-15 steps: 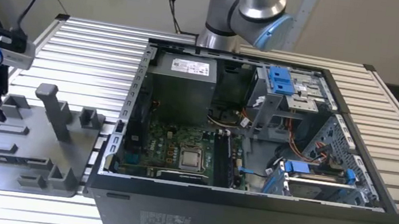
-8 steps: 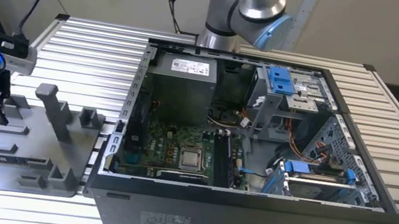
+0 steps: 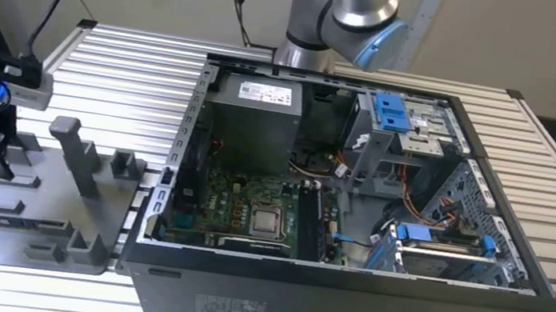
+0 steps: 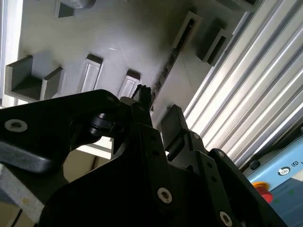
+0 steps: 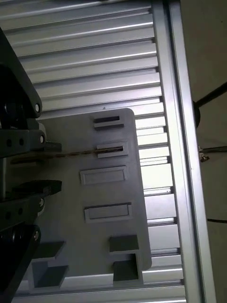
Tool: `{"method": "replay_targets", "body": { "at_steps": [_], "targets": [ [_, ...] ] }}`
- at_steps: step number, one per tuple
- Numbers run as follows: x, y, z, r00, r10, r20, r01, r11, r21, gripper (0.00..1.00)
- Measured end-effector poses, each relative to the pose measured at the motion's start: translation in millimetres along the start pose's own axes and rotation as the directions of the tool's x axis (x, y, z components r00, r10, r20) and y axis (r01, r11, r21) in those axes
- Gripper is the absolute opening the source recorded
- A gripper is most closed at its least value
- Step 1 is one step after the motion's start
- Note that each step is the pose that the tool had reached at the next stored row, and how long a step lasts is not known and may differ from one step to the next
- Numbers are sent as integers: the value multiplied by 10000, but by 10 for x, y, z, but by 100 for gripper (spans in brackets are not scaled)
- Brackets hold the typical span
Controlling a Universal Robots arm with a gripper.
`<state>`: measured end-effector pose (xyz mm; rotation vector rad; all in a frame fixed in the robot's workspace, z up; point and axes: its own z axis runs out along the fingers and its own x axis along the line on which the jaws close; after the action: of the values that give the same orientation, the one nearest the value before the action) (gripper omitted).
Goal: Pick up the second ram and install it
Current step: 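Pick up the second ram and move it above second insertion slot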
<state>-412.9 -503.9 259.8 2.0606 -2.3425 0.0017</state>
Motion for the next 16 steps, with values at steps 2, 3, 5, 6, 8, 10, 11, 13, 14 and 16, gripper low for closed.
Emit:
{"method": "replay_targets", "body": {
  "at_steps": [2, 3, 5, 6, 8, 10, 11, 13, 14, 16],
  "targets": [
    [3, -1, 18, 10000, -33, -16, 33, 10000, 18, 38],
    [4, -1, 26, 10000, -58, -26, 59, 10000, 24, 38],
    [5, -3, 48, 9998, -171, -45, 171, 9998, 29, 38],
    [5, -3, 61, 9997, -254, -50, 254, 9997, 31, 38],
    [4, -3, 80, 9990, -436, -53, 437, 9990, 35, 38],
    [4, -2, 83, 9987, -497, -57, 497, 9988, 34, 38],
    [4, -2, 83, 9987, -497, -57, 497, 9988, 33, 38],
    [4, -2, 84, 9987, -499, -55, 499, 9987, 34, 38],
    [4, -2, 85, 9987, -500, -55, 500, 9987, 35, 38],
    [4, -2, 86, 9987, -500, -55, 500, 9987, 35, 38]
  ]
}}
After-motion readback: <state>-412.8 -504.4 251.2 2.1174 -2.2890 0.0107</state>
